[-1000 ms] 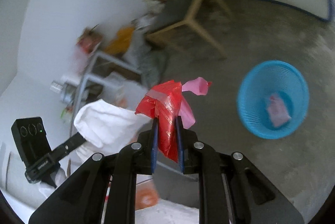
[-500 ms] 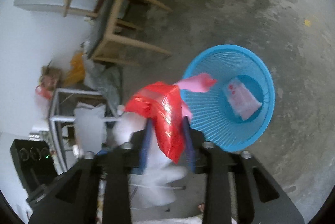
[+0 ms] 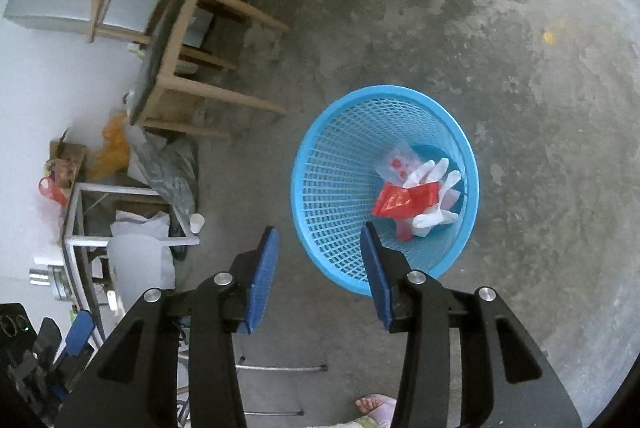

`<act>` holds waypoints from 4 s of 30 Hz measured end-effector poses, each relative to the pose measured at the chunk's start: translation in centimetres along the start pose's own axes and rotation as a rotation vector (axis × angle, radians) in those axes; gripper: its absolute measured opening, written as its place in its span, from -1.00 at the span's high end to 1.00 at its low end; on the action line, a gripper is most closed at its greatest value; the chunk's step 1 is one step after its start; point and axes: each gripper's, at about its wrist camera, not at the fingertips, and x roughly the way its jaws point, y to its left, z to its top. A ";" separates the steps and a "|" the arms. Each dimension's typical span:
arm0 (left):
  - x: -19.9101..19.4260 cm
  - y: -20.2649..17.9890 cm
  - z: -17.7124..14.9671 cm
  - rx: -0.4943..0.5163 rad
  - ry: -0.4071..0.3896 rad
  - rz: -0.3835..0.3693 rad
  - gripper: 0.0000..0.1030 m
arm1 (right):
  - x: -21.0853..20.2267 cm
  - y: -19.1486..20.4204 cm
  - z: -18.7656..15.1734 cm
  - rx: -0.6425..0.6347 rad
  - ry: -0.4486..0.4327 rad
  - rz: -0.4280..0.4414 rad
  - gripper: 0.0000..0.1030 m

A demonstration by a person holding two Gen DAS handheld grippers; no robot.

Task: Collect trash
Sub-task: 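Open both grippers to drop the tissue and red bag into the wastebasket, then move both open grippers back over the table, then reach the left gripper to the orange Enaak packet while the right approaches the blue medicine box, then close the left gripper on the Enaak packet while the right grasps the blue medicine box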

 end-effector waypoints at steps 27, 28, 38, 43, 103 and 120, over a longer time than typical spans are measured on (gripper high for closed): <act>-38.2 9.7 -15.8 -0.029 -0.447 0.223 -0.15 | -14.6 25.0 -20.5 -0.676 0.095 0.228 -0.22; -39.8 11.1 -16.6 -0.056 -0.465 0.259 -0.15 | -14.5 25.8 -21.2 -0.693 0.106 0.235 -0.23; -47.7 26.3 -17.9 -0.506 -0.464 0.282 -0.12 | -10.6 34.7 -28.4 -0.857 0.256 0.304 -0.24; -45.4 35.0 -16.2 -0.818 -0.382 0.211 -0.04 | -6.5 38.0 -29.4 -0.841 0.308 0.320 -0.24; -42.4 43.9 -11.2 -0.669 -0.265 0.562 1.00 | 9.6 50.6 -35.6 -1.295 0.443 0.310 -0.51; -43.3 42.8 -10.6 -0.645 -0.317 0.518 1.00 | 17.3 56.3 -44.2 -1.745 0.628 0.140 -0.70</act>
